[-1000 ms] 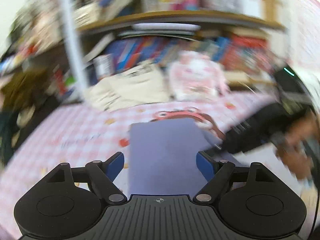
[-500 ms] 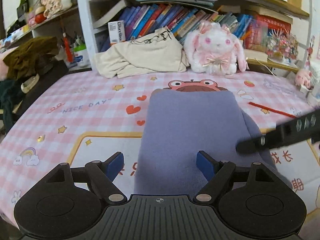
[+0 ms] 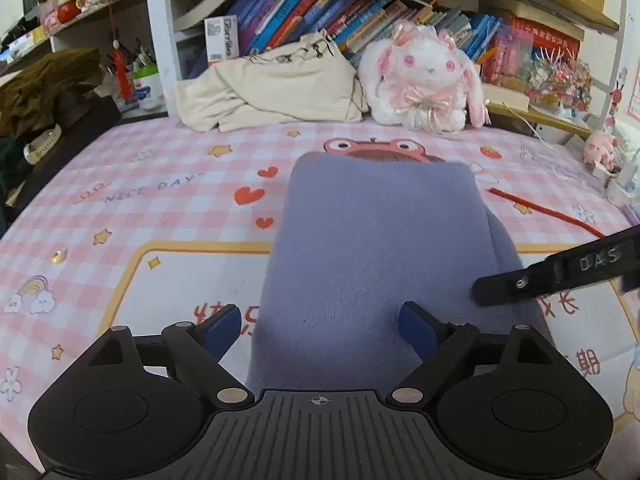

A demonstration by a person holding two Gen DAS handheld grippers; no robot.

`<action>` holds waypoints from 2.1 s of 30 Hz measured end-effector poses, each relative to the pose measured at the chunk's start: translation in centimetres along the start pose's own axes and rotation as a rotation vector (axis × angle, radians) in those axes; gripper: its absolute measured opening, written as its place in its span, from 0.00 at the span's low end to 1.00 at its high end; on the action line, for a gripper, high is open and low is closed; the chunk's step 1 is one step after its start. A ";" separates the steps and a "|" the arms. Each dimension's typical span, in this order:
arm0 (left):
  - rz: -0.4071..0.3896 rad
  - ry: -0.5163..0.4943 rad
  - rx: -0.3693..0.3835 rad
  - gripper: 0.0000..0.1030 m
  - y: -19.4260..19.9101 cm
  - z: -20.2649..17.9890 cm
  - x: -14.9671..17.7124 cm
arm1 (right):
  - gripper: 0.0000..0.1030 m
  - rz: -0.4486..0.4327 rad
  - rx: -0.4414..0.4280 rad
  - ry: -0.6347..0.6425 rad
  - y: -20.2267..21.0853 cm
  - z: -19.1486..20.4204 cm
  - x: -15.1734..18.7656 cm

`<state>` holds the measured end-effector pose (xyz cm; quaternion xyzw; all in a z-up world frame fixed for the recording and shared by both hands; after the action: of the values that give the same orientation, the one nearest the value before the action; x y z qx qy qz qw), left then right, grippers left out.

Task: Fold clothes
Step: 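Open the left gripper and press the folded sweater flat, then grasp the folded sweater end with the left gripper while the right gripper holds the other end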

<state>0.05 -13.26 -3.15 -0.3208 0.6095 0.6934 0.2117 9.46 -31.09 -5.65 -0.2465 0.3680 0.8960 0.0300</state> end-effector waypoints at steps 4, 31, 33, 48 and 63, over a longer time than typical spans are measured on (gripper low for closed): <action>-0.028 -0.024 -0.027 0.87 1.3 0.2 -0.3 | 0.20 0.000 0.006 0.026 0.3 0.6 -0.1; 0.020 0.068 -0.007 0.93 1.4 1.2 1.0 | 0.41 -0.009 -0.032 -0.011 3.6 1.0 1.3; -0.001 0.061 -0.008 0.93 2.1 1.1 0.5 | 0.54 -0.030 -0.022 0.001 4.3 1.1 1.3; 0.048 0.026 0.131 0.93 -0.3 2.9 -1.1 | 0.77 0.016 0.116 -0.108 3.4 0.3 2.5; 0.281 0.151 0.473 0.91 -6.4 6.3 -2.1 | 0.67 -0.079 0.180 -0.292 0.8 1.8 3.3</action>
<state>4.70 -5.79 -5.87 -0.2258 0.8068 0.5287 0.1363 5.68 -30.90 -5.58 -0.1243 0.4285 0.8839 0.1404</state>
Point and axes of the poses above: each gripper's, at about its wrist camera, not at the fingertips, and y roughly against the way its jaws point, z to its left, x to its underside, the point moved 2 cm from there along -y, roughly the way its jaws point, and after that the axes turned 2 degrees about -x, right-handed, at the moved point
